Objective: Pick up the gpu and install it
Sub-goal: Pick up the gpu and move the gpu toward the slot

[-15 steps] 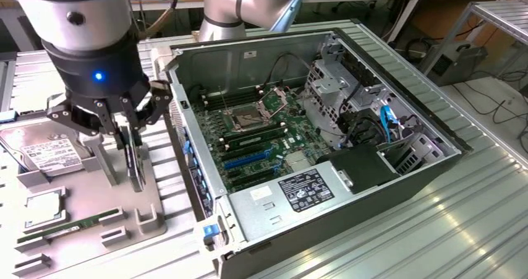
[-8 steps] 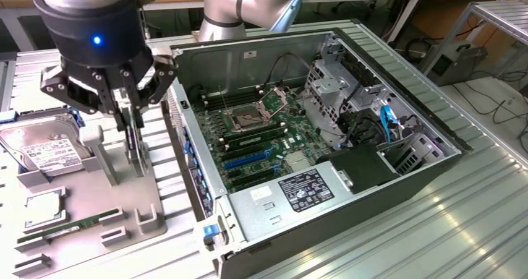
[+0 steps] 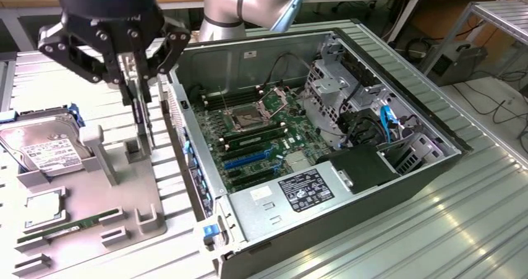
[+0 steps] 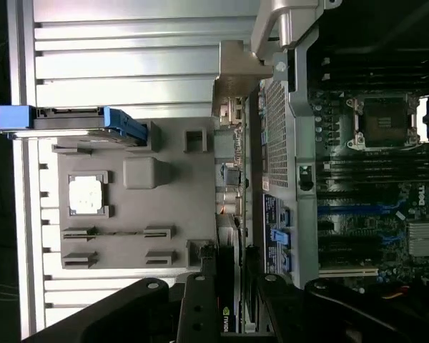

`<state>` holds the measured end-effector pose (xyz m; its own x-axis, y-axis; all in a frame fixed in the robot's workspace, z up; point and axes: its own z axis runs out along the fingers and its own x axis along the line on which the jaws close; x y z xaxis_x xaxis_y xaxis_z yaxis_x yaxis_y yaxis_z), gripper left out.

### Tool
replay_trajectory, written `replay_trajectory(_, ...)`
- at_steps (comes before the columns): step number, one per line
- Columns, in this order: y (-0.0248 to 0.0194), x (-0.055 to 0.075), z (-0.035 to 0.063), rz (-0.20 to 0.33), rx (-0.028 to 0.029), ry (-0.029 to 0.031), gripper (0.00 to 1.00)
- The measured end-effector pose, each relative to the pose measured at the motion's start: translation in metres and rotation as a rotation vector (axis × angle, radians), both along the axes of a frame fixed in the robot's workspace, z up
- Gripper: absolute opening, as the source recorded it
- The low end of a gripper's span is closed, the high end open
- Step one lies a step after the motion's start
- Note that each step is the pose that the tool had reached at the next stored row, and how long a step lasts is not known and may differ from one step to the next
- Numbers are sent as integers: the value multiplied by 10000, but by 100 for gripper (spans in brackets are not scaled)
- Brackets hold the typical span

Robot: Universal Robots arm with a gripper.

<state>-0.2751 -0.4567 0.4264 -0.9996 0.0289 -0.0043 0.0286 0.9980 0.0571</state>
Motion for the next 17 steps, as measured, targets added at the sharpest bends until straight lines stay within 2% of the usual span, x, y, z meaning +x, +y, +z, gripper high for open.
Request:
replay_trajectory(2, -11, 75, 104, 0, 38, 0, 26)
replay_trajectory(5, -32, 203, 226, 3, 130, 1, 26)
replay_trajectory(9, -50, 431, 372, 3, 297, 7, 26)
replay_trajectory(12, -51, 581, 394, 5, 343, 10, 26)
replay_trajectory(17, -51, 811, 396, 8, 364, 17, 26)
